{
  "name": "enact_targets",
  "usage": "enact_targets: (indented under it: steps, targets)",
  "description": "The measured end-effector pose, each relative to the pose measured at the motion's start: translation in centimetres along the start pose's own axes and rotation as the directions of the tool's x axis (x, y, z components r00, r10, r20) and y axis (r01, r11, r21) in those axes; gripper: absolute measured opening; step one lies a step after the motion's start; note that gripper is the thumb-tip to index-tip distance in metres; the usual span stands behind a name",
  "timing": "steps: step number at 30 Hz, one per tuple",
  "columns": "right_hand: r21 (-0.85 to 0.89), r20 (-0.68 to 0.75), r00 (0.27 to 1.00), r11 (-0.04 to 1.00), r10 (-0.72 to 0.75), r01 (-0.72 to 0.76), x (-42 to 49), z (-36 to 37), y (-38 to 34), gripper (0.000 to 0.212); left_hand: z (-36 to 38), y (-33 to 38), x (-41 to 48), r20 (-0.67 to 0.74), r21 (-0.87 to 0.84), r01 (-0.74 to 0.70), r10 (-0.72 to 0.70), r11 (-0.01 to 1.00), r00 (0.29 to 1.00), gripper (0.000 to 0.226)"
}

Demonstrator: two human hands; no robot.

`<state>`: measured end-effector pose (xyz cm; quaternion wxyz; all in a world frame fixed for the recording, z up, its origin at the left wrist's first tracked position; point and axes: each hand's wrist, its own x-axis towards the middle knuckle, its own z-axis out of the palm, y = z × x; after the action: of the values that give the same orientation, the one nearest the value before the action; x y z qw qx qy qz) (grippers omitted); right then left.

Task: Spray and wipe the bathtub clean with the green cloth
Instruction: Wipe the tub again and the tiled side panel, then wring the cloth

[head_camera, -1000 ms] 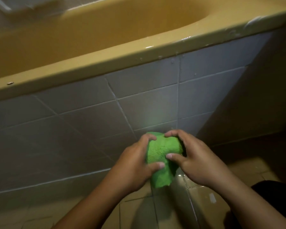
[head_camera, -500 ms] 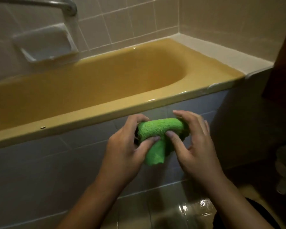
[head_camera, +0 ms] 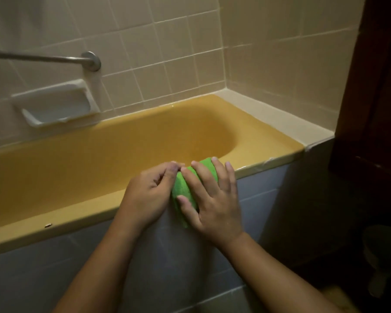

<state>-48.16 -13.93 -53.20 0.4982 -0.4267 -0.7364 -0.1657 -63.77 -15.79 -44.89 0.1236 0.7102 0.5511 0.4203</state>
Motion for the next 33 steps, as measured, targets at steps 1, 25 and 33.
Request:
enact_targets:
  steps: [1, 25, 33]
  targets:
    - [-0.019, -0.036, 0.999, 0.999, -0.027, 0.027, -0.3, 0.3, 0.8, 0.053, 0.4, 0.2, 0.5, 0.003, 0.008, 0.026, -0.026, 1.000, 1.000, 0.040]
    - [0.001, 0.008, 0.991, 0.991, 0.130, -0.130, 0.2, -1.0, 3.2, 0.051, 3.9, 1.5, 1.0, -0.202, 0.008, -0.066, 0.066, 0.998, 0.977, 0.028]
    - [0.216, 0.276, 0.960, 0.970, 0.048, -0.110, 1.0, -6.5, 10.7, 0.050, 10.9, 5.2, -1.0, -0.132, 0.483, -0.097, 0.182, 0.870, 0.974, 0.068]
